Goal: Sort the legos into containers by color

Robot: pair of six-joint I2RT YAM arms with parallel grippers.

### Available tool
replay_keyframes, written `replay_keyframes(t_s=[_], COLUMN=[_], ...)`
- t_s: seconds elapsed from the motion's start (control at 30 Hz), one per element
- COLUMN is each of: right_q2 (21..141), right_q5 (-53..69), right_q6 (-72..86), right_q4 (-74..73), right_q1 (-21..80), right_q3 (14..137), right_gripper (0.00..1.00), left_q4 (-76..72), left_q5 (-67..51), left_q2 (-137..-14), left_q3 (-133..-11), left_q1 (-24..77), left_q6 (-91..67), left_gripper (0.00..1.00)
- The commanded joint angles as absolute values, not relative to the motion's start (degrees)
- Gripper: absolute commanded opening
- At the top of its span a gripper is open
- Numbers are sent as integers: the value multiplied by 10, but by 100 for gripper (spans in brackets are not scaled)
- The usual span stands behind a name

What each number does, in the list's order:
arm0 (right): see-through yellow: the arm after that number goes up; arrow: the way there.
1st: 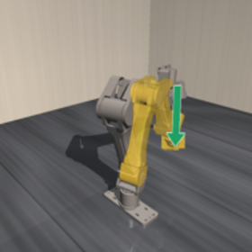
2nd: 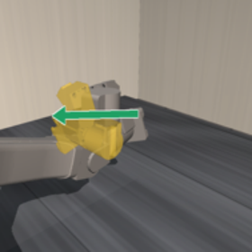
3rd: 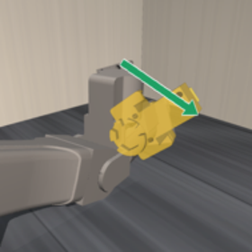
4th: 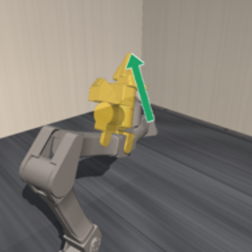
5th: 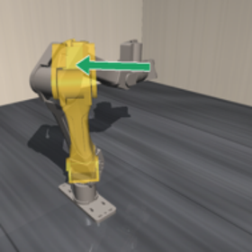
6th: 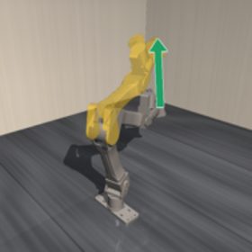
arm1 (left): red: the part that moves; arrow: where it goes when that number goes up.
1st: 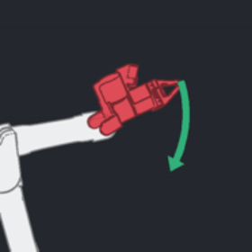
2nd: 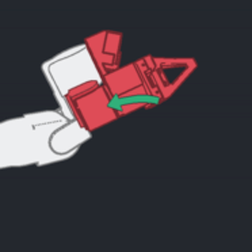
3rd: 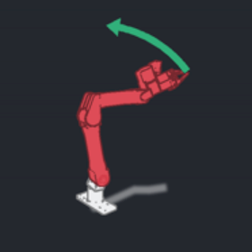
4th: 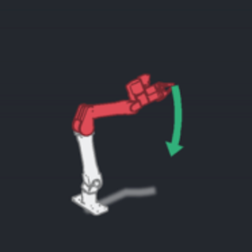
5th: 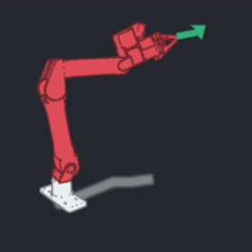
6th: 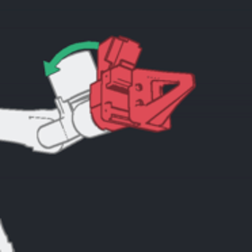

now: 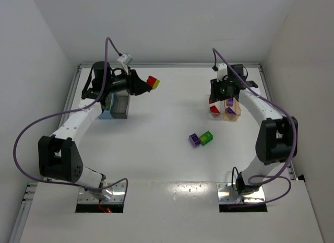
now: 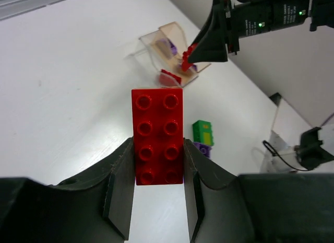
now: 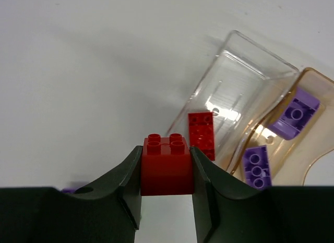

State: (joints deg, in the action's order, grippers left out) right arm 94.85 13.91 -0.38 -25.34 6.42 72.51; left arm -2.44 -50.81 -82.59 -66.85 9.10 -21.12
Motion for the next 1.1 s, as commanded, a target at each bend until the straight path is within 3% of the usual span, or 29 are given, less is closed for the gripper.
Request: replay_keyframes(t_s=[0.0,0.13,0.2,0.37,0.47,0.63,0.73,0.83,1.07], right_q2=[995,1015,1022,1021,999,931,917,934,964], right_q5=[41,11,4,-3,17,207,491,642,697], right_q6=[11,16,16,27,27,27,19,30,98], right_q4=[-215,-180,-180,-180,-187,-193,-200,-207,-135], right_q1=[60,60,60,60,60,54,48,75,141], right_q3=[743,728,728,722,729,743,756,786,798], right_gripper=[4,6,12,66,69,69,69,69,69], left_q4=[24,29,34,34,34,-1,-78,-179,-185], left_q5=[-455,-455,-455,-461,-468,-561,-649,-701,-709], left_q2=[-825,-825,-825,-838,-845,-855,-862,-862,-868], left_q3=[-683,-683,-683,-683,-683,-676,-656,-630,-630], left_q1=[96,96,96,96,96,96,96,106,143], left_q6=[-159,-154,-154,-154,-154,-182,-242,-325,-331], left_gripper=[19,19,19,19,19,19,19,19,19])
